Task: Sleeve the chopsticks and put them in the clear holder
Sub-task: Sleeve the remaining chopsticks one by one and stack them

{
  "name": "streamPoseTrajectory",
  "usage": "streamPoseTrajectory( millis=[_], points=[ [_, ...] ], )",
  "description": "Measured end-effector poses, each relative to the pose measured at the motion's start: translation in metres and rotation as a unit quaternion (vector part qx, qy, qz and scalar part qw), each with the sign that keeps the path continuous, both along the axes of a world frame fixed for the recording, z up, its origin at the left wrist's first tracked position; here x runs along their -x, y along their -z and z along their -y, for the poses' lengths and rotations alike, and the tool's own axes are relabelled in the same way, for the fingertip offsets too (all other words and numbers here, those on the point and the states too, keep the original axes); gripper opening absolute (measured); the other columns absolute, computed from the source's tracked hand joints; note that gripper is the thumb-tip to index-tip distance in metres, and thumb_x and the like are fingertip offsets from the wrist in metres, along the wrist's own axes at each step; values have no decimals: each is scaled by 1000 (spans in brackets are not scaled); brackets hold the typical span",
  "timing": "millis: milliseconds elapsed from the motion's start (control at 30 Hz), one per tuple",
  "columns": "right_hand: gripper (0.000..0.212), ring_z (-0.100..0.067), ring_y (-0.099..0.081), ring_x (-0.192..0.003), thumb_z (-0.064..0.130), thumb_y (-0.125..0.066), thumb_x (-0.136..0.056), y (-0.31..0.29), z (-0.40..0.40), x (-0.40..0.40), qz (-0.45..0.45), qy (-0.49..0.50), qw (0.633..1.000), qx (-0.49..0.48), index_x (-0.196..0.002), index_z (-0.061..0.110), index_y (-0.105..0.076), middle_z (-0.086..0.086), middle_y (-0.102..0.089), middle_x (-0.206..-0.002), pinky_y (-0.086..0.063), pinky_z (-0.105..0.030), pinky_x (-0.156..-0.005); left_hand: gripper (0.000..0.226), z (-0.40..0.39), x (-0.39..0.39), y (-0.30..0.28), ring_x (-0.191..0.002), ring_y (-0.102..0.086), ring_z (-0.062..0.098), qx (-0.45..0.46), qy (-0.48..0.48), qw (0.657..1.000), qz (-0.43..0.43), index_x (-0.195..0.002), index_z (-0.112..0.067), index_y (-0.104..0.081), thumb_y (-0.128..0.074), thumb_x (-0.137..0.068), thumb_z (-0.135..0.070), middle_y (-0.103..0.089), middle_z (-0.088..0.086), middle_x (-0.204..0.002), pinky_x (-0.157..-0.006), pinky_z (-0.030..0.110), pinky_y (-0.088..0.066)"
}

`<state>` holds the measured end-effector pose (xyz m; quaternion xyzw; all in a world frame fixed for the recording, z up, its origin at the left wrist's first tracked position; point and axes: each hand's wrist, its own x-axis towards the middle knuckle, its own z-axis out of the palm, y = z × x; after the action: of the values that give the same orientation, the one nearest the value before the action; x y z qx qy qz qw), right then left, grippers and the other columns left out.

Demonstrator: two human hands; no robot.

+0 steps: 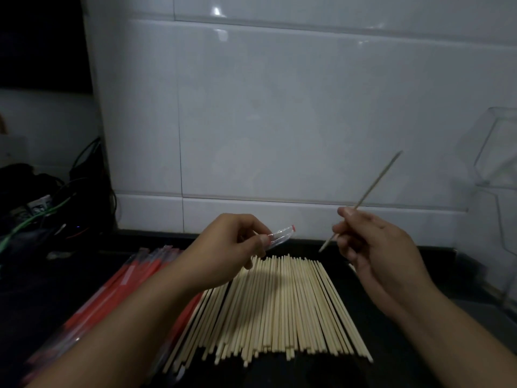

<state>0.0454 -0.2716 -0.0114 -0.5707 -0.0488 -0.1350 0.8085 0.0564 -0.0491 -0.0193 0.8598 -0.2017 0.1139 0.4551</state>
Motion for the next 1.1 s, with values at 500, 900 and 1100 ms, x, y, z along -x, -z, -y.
streamPoseTrajectory(
  millis=[500, 900, 1100],
  points=[
    [22, -10, -57, -57, 17, -50, -101, 3, -1, -6, 31, 70, 997, -12, -89, 7, -66, -7, -65, -67, -44, -26, -63, 11, 1, 1, 1, -64, -64, 8, -6, 4, 1000, -10, -97, -24, -69, -58, -98, -21, -71, 0, -80, -68, 48, -58],
    [21, -14, -57, -58, 16, -50, -100, 8, -12, -3, 35, 40, 998, 33, -95, 4, -66, -11, -65, -72, -43, -30, -63, 10, 3, -1, 4, -66, -66, 7, -11, 15, 1000, -11, -97, -27, -68, -59, -98, -23, -72, -3, -83, -69, 31, -57],
    [20, -14, -59, -59, 15, -50, -100, 12, -16, -2, 39, 18, 997, 56, -96, 3, -66, -11, -67, -72, -45, -23, -54, 11, 4, 0, 4, -65, -65, 8, 0, 24, 1000, -14, -96, -25, -69, -59, -98, -21, -72, 0, -83, -65, 25, -52]
  ],
)
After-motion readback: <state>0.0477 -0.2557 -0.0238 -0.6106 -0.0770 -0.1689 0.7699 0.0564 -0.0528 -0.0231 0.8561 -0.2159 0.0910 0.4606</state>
